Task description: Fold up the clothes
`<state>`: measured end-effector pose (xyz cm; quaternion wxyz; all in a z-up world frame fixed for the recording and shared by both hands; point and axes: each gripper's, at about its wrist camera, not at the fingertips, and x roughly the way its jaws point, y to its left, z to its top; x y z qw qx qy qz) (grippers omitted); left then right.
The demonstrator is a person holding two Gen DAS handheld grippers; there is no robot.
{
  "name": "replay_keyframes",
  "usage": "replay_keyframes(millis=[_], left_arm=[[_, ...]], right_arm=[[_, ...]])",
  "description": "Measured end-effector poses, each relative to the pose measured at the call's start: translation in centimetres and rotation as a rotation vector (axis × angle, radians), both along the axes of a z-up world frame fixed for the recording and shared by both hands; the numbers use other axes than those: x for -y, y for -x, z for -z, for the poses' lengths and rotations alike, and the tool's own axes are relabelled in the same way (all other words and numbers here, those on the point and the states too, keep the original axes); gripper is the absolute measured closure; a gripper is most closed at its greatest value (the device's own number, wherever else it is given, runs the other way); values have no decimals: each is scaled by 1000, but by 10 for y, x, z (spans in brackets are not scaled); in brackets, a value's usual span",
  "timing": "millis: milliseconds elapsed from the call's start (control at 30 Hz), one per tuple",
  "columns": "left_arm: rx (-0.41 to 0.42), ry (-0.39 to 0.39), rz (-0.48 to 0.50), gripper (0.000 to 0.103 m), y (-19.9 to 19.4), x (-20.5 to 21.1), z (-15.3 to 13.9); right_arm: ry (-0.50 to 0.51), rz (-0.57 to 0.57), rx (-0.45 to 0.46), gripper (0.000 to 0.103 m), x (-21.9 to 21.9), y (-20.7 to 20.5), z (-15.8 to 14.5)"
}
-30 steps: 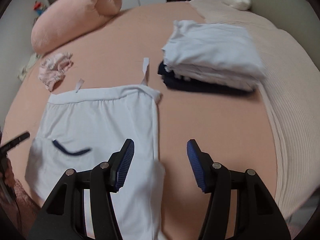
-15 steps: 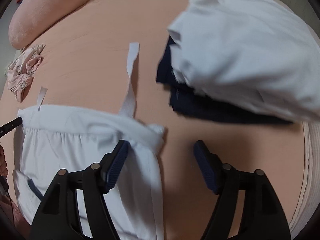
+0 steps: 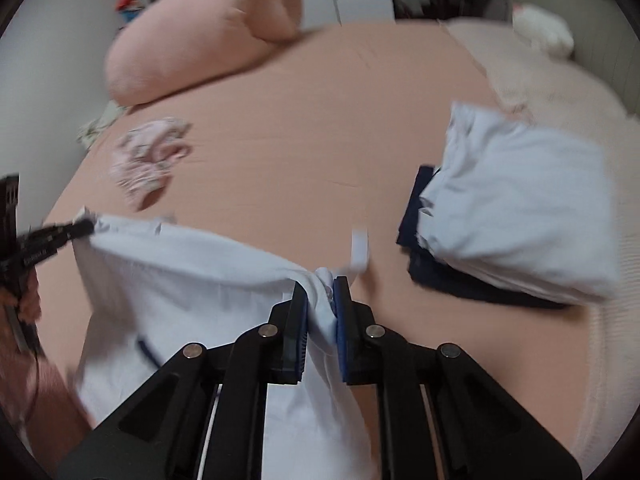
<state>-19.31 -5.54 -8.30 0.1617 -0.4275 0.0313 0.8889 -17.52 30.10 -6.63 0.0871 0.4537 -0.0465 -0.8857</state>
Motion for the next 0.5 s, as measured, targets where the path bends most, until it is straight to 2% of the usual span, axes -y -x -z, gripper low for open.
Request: replay_keyframes(millis=[67, 133, 233, 333, 367, 433, 500], left_arm=[[-8, 11, 20, 94, -33, 4, -5], [2, 25, 28, 94, -63, 8, 0], [99, 47, 24, 93, -104, 11, 28], [240, 103, -23, 89, -115, 18, 61], [265, 114, -45, 88, -117, 21, 66], [222, 89, -73, 88, -124, 24, 53], [149, 50, -79, 86, -131, 20, 31]], right_arm=[[-23, -15, -26, 92, 4, -34, -8], [-44, -15, -23, 92, 8, -75, -4], [-65, 0, 46, 89, 5, -116, 24], [-41, 26, 181, 86, 5, -138, 65], [-32, 33, 201, 84, 3, -143, 70], [-6, 53, 199, 75, -2, -155, 68], [30, 81, 157, 67, -10, -166, 53]])
